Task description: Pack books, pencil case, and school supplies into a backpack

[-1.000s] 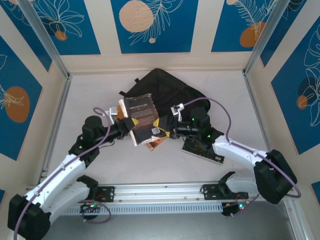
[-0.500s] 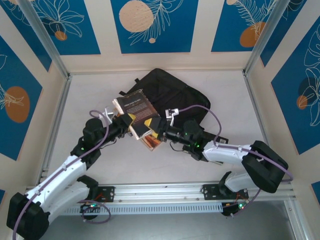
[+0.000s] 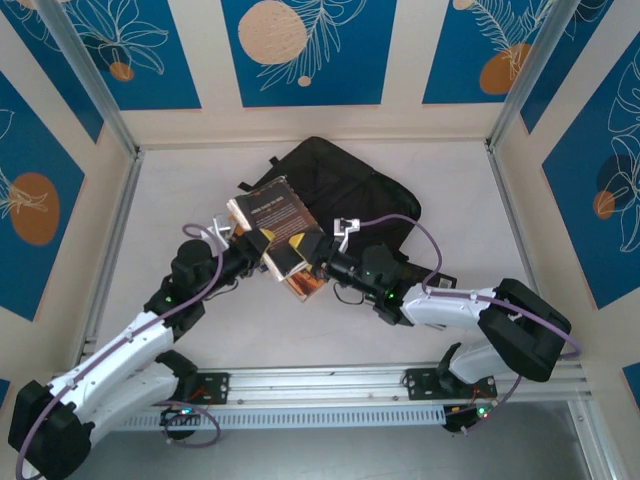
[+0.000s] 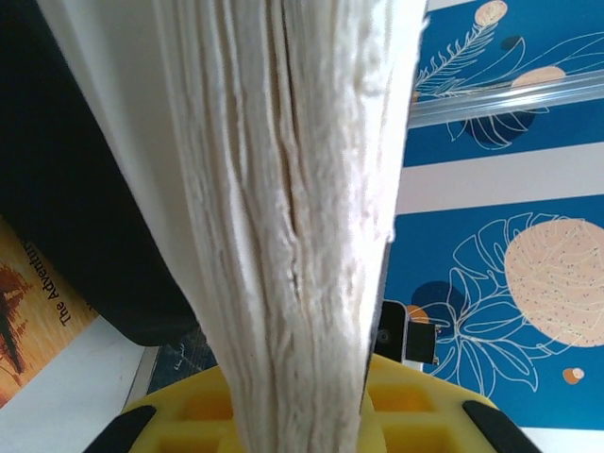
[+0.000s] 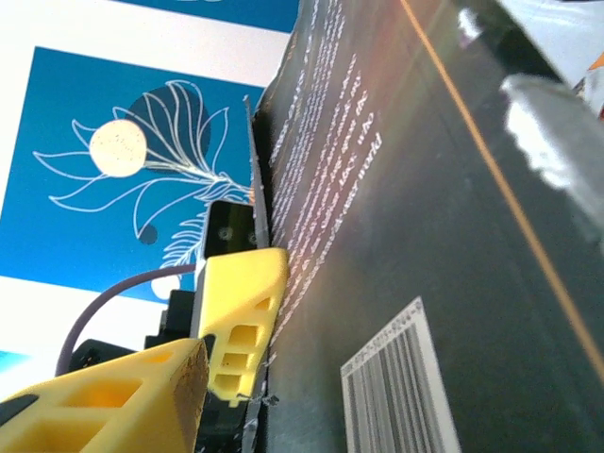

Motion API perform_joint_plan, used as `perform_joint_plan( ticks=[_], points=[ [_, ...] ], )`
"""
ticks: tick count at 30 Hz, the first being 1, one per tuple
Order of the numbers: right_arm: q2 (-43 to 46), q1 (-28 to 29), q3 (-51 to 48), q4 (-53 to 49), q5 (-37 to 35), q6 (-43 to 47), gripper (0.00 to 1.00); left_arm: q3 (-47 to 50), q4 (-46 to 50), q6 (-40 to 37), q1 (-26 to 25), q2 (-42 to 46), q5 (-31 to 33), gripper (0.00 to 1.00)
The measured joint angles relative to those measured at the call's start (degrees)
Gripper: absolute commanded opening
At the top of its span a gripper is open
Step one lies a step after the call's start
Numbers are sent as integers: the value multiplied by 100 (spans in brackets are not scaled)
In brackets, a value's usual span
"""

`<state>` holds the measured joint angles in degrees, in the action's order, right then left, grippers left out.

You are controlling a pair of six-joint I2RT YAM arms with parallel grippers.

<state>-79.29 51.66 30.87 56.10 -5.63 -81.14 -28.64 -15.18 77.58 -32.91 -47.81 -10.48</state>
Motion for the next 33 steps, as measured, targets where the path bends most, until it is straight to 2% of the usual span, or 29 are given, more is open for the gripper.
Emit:
perform_joint_plan(
  ticks=[2, 8, 12, 17, 22, 25, 33],
  points=[
    [57, 11, 0, -205, -63, 42, 0, -46, 111, -61, -42, -33, 44, 20],
    [833, -63, -46, -1132, -79, 332, 0, -118, 527, -415, -151, -46, 55, 41],
    [1270, -269, -227, -1445, -55, 455, 0, -120, 645, -597, -151, -35, 74, 44],
    [1285, -380, -332, -1674, 66, 492, 0, -120, 535, -614, -151, -280, 39, 46],
    [1187, -455, -341, -1674, 264, 487, 0, -136, 496, -658, -151, -619, -101, 71],
    [1209, -520, -341, -1648, 376, 470, 0, -214, 616, -763, -151, -632, -133, 82],
    [1620, -706, -341, -1714, 586, 422, 0, -468, 988, -1064, -151, -614, -177, 99]
  ],
)
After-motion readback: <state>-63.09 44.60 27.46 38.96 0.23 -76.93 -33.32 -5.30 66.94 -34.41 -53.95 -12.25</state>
